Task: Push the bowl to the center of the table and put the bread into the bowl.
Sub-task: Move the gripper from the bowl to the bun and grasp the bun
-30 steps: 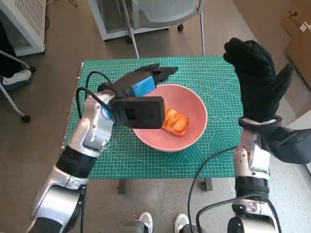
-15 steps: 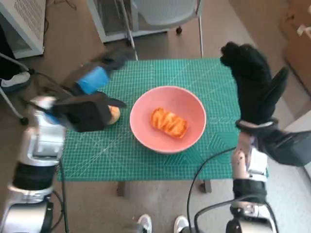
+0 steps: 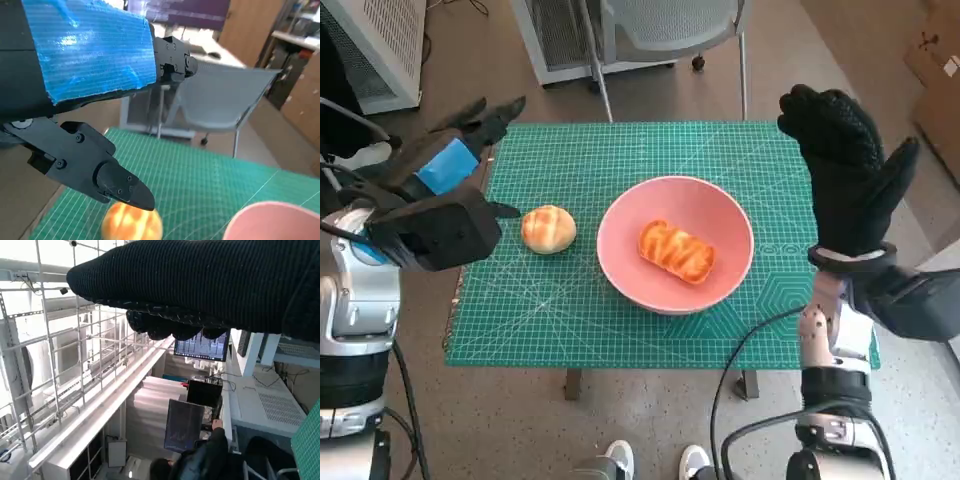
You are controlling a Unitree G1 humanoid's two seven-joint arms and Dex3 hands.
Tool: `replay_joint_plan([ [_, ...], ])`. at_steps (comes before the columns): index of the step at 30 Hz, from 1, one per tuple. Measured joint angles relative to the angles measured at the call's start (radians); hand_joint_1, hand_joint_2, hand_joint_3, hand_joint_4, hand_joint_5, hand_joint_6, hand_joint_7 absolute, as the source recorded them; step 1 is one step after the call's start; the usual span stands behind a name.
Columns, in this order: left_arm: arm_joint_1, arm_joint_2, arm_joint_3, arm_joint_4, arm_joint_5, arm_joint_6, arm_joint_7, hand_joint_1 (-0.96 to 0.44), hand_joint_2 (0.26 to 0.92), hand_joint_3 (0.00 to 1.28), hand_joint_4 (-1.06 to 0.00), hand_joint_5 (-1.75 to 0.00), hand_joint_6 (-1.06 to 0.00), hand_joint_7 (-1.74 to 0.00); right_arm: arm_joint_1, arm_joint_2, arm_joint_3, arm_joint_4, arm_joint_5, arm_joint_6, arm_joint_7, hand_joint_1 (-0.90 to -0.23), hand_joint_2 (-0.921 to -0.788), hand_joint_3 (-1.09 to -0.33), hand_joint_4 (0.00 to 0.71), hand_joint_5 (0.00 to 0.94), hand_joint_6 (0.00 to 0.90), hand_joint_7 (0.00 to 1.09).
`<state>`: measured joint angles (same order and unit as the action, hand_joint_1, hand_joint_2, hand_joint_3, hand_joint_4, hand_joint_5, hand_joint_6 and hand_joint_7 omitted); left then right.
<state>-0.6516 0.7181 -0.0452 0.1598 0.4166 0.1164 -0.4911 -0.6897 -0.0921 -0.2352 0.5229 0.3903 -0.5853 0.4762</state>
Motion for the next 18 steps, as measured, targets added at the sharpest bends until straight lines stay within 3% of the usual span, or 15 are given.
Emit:
replay_joint_plan([
  [18,-0.022,-0.03,-0.096,0.247,0.031,-0.023,0.033,-0.24,0.738,0.0,0.0,0.0,-0.18,-0.03,-0.032,-0.014,0.0,0.06,0.002,0.006,0.044,-0.583,-0.921,-0.623,0.393,0.001,0.446,0.0],
])
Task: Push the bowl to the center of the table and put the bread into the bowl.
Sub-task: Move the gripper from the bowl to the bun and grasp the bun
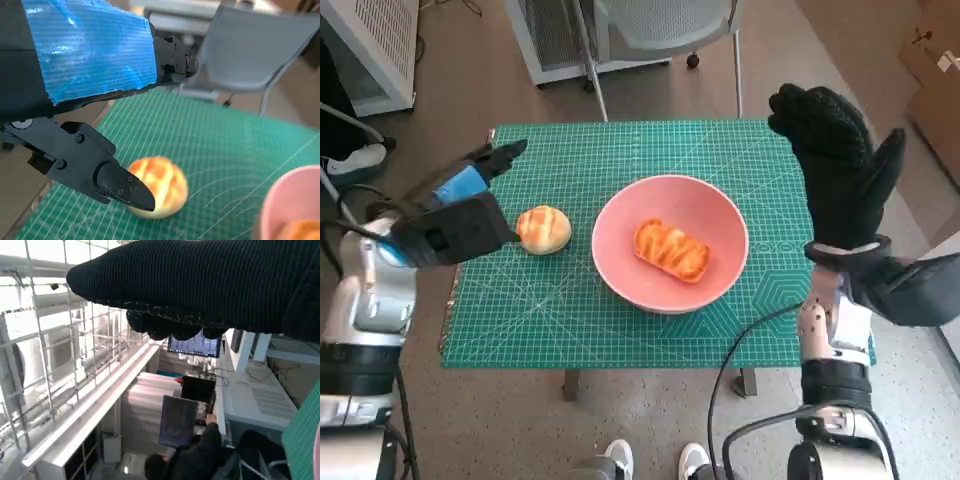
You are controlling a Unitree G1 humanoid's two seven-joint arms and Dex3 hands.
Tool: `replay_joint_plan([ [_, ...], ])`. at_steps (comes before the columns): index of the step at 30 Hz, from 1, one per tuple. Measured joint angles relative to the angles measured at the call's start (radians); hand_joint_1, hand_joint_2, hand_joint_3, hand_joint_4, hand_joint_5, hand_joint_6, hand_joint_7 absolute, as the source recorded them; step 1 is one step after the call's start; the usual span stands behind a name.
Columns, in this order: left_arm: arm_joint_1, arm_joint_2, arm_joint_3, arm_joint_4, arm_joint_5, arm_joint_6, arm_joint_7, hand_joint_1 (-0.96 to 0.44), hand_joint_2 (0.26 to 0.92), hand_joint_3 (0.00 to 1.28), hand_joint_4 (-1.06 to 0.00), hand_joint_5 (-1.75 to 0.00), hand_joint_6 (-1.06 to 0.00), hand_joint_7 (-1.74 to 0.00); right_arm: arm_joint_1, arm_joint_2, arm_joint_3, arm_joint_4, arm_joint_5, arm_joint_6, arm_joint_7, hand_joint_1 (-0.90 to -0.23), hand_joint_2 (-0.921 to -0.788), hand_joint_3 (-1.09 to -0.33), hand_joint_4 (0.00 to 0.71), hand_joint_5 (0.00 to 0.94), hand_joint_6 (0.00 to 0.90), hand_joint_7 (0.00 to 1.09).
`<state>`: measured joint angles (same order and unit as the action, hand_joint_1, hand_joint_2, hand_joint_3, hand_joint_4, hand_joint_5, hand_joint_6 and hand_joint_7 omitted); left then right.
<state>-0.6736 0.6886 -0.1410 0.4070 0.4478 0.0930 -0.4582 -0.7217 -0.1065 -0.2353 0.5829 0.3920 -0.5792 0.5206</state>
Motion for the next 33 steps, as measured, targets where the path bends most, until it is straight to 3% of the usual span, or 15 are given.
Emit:
replay_joint_plan([
  [10,-0.073,-0.038,-0.072,0.178,0.033,-0.039,0.045,-0.25,0.741,0.0,0.0,0.0,-0.18,-0.02,-0.006,-0.007,0.0,0.002,-0.001,0.004,0.005,-0.583,-0.921,-0.632,0.392,0.0,0.44,0.0],
  [26,-0.244,-0.188,-0.215,0.581,0.128,-0.084,0.148,-0.24,0.745,0.0,0.0,0.0,-0.19,-0.02,-0.008,-0.017,-0.004,0.002,-0.001,0.003,0.007,-0.602,-0.921,-0.635,0.405,0.006,0.459,0.01],
  [33,-0.304,-0.238,-0.262,0.728,0.155,-0.115,0.207,-0.21,0.76,0.01,-0.06,-0.02,-0.3,-0.05,-0.008,-0.025,-0.006,0.001,-0.002,-0.002,0.006,-0.603,-0.921,-0.635,0.407,0.006,0.462,0.01],
])
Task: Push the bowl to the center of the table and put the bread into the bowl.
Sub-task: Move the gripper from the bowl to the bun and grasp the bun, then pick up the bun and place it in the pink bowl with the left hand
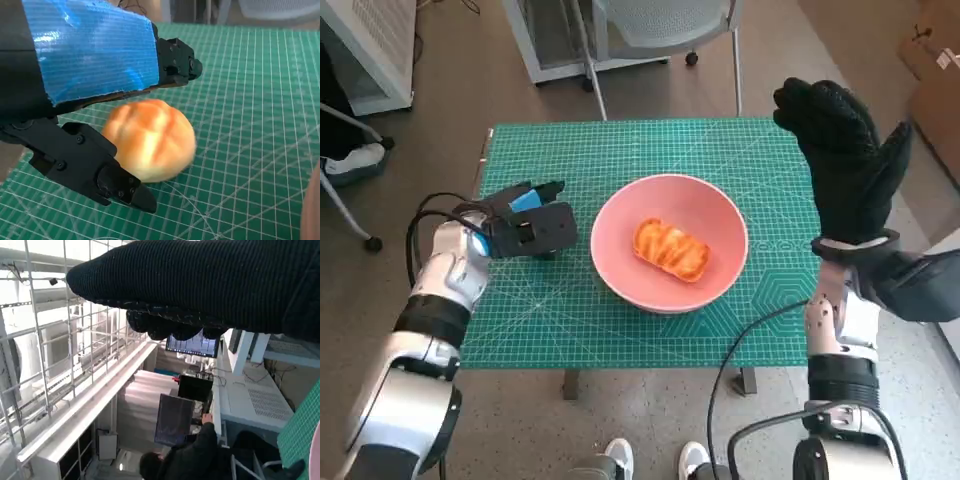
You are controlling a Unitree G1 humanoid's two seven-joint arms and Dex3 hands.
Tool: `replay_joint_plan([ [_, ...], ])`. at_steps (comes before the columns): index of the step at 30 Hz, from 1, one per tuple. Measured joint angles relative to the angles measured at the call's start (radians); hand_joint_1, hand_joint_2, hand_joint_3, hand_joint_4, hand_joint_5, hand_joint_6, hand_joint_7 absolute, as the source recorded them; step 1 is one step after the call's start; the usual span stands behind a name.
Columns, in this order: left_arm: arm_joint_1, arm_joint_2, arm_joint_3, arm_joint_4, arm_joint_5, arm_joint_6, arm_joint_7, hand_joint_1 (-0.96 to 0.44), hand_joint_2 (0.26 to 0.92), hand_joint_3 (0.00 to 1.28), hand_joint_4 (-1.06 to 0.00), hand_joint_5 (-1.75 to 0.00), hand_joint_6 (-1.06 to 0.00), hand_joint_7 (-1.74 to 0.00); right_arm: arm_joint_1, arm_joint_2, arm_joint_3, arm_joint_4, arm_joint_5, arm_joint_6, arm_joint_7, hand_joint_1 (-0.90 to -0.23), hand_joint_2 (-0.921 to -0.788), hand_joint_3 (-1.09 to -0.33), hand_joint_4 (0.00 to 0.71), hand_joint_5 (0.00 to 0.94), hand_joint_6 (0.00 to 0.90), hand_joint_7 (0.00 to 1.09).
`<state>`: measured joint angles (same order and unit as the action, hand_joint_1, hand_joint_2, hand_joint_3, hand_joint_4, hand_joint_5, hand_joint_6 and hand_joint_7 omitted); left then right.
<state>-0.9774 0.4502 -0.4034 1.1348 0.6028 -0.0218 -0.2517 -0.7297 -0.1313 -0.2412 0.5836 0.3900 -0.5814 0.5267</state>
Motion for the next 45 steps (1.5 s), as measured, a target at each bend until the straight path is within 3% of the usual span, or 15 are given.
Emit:
replay_joint_plan([
  [6,-0.022,-0.023,-0.03,0.072,0.021,-0.022,0.042,-0.2,0.769,0.01,-0.1,-0.01,-0.36,-0.04,0.0,-0.001,0.0,-0.004,0.0,-0.007,-0.001,-0.602,-0.921,-0.636,0.407,0.005,0.462,0.01],
  [8,-0.024,-0.026,-0.037,0.086,0.025,-0.025,0.052,-0.16,0.786,0.01,-0.27,-0.06,-0.43,-0.05,0.0,-0.002,0.0,-0.005,0.0,-0.008,-0.002,-0.598,-0.921,-0.637,0.408,0.004,0.462,0.01],
  [9,-0.025,-0.028,-0.041,0.093,0.027,-0.026,0.056,-0.13,0.799,0.01,-0.37,-0.24,-0.48,-0.04,0.0,-0.002,0.0,-0.005,0.0,-0.008,-0.002,-0.595,-0.921,-0.638,0.408,0.004,0.462,0.01],
  [10,-0.027,-0.03,-0.048,0.106,0.031,-0.026,0.067,-0.11,0.805,0.01,-0.37,-0.53,-0.51,-0.03,0.001,-0.002,0.0,-0.008,0.0,-0.008,-0.003,-0.594,-0.921,-0.638,0.408,0.004,0.462,0.01],
  [11,-0.027,-0.032,-0.052,0.111,0.033,-0.026,0.073,-0.08,0.813,0.02,-0.36,-0.97,-0.56,-0.03,0.001,-0.002,0.0,-0.009,0.0,-0.008,-0.003,-0.592,-0.921,-0.639,0.408,0.004,0.462,0.01],
  [12,-0.027,-0.033,-0.058,0.118,0.038,-0.025,0.081,0.08,0.852,0.06,-0.45,-1.09,-0.64,-0.06,0.002,-0.002,0.0,-0.013,-0.001,-0.008,-0.004,-0.589,-0.921,-0.639,0.408,0.004,0.463,0.01],
  [14,-0.027,-0.037,-0.068,0.129,0.051,-0.021,0.098,0.14,0.866,0.07,-0.49,-1.12,-0.67,-0.07,0.003,-0.002,0.0,-0.02,-0.001,-0.008,-0.006,-0.587,-0.921,-0.64,0.408,0.004,0.463,0.01],
  [15,-0.029,-0.037,-0.073,0.133,0.056,-0.02,0.106,0.07,0.893,0.1,-0.58,-1.2,-0.6,-0.6,0.004,-0.002,0.0,-0.024,-0.001,-0.008,-0.008,-0.583,-0.921,-0.64,0.409,0.004,0.463,0.01],
  [16,-0.031,-0.037,-0.078,0.137,0.06,-0.017,0.112,0.04,0.903,0.11,-0.6,-1.21,-0.58,-0.83,0.005,-0.001,0.0,-0.028,-0.001,-0.008,-0.009,-0.58,-0.921,-0.641,0.409,0.004,0.463,0.01],
  [19,-0.034,-0.036,-0.09,0.138,0.068,-0.012,0.125,0.01,0.915,0.11,-0.62,-1.21,-0.58,-1.11,0.008,-0.002,0.0,-0.04,-0.001,-0.007,-0.012,-0.576,-0.921,-0.642,0.41,0.004,0.463,0.01],
  [22,-0.04,-0.034,-0.096,0.135,0.07,-0.008,0.128,0.01,0.919,0.11,-0.62,-1.2,-0.59,-1.2,0.012,-0.002,0.0,-0.051,0.0,-0.004,-0.013,-0.573,-0.921,-0.643,0.411,0.004,0.462,0.01],
  [30,-0.05,-0.003,-0.094,0.054,0.07,0.013,0.122,0.0,0.92,0.11,-0.63,-1.24,-0.59,-1.18,0.026,-0.002,0.001,-0.068,0.0,0.001,-0.016,-0.572,-0.921,-0.644,0.414,0.004,0.46,0.01],
  [45,0.016,0.1,0.049,-0.493,0.047,0.06,0.115,0.0,0.92,0.03,-0.73,-1.09,-0.66,-1.16,0.028,-0.001,0.005,-0.073,0.0,-0.002,-0.017,-0.573,-0.921,-0.644,0.418,0.004,0.457,0.0],
])
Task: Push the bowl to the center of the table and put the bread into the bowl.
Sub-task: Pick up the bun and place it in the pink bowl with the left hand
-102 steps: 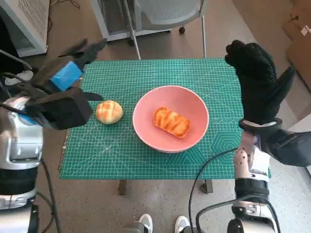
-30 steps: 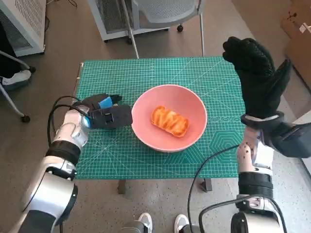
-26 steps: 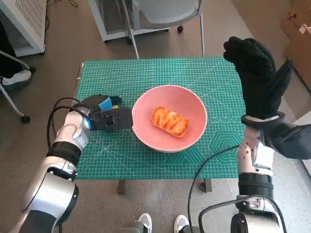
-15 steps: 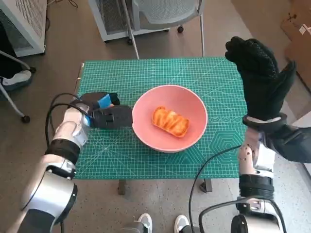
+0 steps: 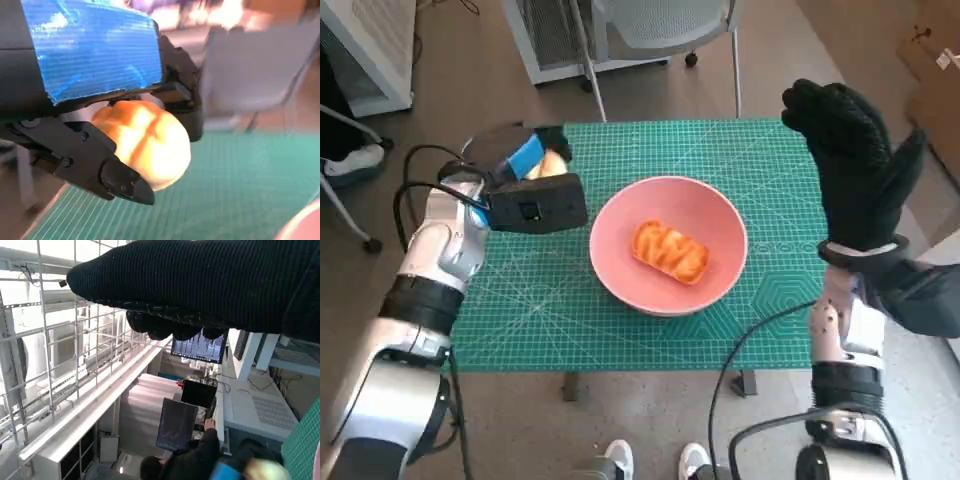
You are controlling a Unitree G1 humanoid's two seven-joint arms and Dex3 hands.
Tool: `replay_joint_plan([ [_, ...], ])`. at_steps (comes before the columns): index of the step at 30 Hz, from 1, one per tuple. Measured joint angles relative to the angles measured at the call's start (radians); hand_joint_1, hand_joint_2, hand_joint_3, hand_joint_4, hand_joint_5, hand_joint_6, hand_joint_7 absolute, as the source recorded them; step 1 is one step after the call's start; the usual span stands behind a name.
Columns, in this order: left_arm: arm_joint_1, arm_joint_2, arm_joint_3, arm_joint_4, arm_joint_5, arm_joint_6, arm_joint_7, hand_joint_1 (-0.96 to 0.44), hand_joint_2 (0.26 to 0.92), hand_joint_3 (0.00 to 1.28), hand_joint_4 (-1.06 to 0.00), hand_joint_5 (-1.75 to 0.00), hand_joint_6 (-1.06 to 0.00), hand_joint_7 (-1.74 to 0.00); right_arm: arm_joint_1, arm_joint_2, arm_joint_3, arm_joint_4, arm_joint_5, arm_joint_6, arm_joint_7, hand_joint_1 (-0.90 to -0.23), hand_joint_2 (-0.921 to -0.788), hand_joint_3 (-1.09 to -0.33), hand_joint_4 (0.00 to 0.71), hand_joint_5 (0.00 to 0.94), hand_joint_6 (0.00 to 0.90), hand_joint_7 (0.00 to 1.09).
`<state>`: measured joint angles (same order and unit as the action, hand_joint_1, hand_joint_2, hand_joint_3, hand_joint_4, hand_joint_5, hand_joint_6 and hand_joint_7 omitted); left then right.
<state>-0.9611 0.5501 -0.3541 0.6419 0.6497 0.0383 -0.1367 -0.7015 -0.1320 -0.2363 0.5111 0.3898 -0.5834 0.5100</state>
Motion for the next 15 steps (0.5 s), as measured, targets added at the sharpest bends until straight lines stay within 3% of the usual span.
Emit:
replay_joint_plan([
  [15,0.141,-0.025,0.057,-0.538,0.007,0.066,-0.054,0.0,0.917,0.01,-0.78,-1.01,-0.69,-1.15,-0.003,0.0,0.0,0.002,0.0,-0.006,0.001,-0.576,-0.921,-0.641,0.435,0.008,0.468,0.01],
])
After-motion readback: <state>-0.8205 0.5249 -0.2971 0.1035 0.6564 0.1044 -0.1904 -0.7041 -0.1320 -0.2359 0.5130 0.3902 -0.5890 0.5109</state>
